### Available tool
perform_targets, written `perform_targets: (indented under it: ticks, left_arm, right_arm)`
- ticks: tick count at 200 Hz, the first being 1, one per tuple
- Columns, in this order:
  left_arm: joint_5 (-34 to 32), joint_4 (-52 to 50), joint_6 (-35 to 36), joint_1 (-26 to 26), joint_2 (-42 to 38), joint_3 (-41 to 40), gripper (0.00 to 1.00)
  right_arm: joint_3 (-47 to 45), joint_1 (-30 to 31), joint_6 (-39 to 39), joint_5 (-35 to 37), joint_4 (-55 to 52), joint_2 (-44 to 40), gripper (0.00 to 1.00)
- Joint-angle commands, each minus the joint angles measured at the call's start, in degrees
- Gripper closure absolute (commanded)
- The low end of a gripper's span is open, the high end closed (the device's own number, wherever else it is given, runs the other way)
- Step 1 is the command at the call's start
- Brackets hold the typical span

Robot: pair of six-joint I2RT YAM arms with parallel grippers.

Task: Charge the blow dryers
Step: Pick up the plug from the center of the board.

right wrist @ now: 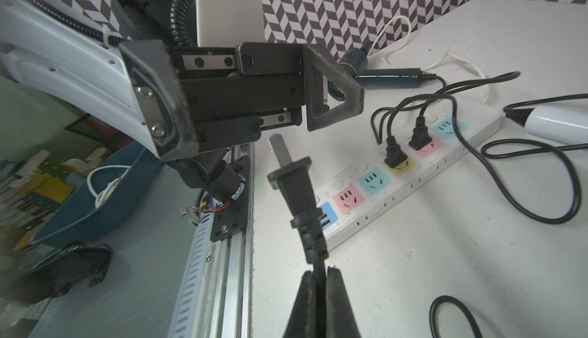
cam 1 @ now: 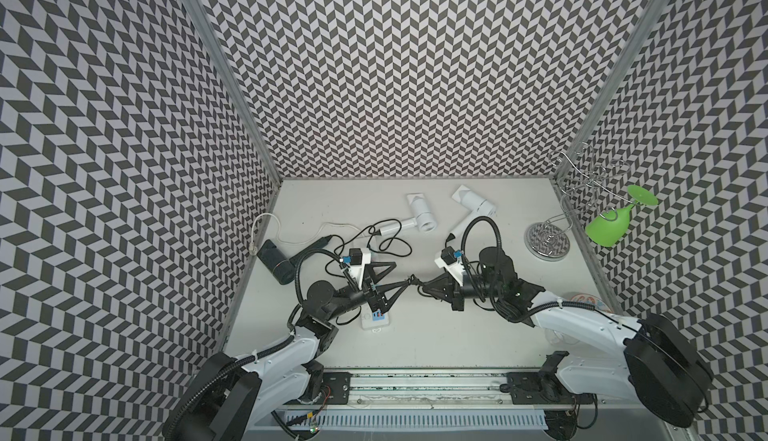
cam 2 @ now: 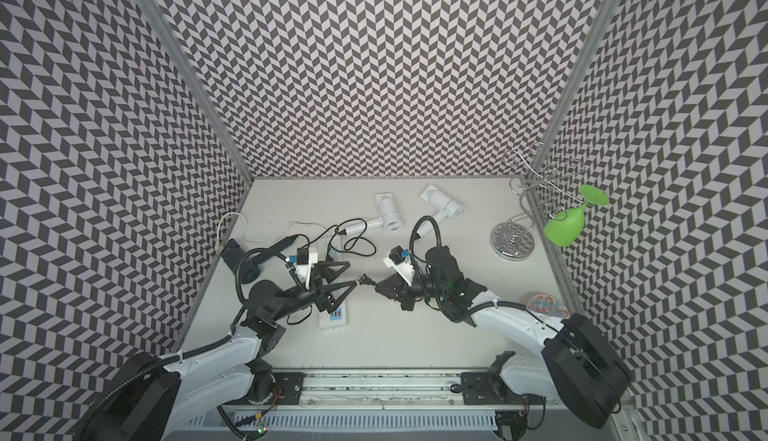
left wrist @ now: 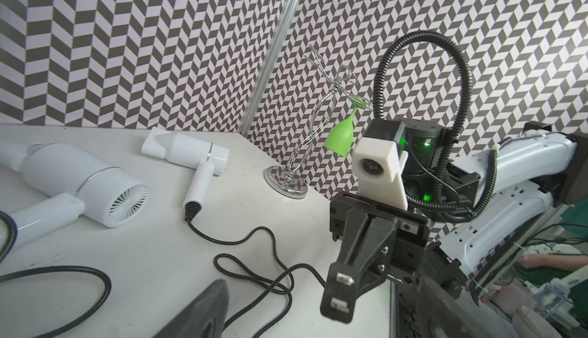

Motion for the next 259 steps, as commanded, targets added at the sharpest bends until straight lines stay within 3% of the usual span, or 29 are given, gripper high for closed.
perform_targets:
  ticks: [1, 35, 100, 132, 202, 259]
  left_arm:
    - [2.84, 4.30, -0.59, 0.39, -0.71, 1.10, 0.12]
    - [2.61, 3.67, 0.13, 0.28, -1.31, 1.00, 0.29]
    - [2.30, -0.29, 2.72, -1.14, 1.59, 3.32, 0.26]
    - [2.36, -1.24, 3.83, -2.69, 2.13, 3.99, 0.30]
    - [2.16, -4.49, 6.40, -4.80, 2.87, 5.75, 0.59]
    - [2.66, -4.68, 6.26, -5.05, 3.00, 6.26, 0.91]
  right_arm:
    - [1.75, -0.65, -0.41, -6.98, 1.37, 1.52, 1.00]
    - [2.28, -1.55, 1.31, -11.11, 2.71, 3.87, 1.00]
    - [0.85, -3.68, 4.94, -14.04, 6.95, 2.89, 1.00]
    - [0.44, -4.62, 6.30, -15.31, 8.51, 3.23, 1.00]
    - [0.13, -4.89, 7.35, -16.39, 9.87, 3.51, 1.00]
    - [0.34, -4.90, 7.39, -16.65, 9.87, 4.51, 1.00]
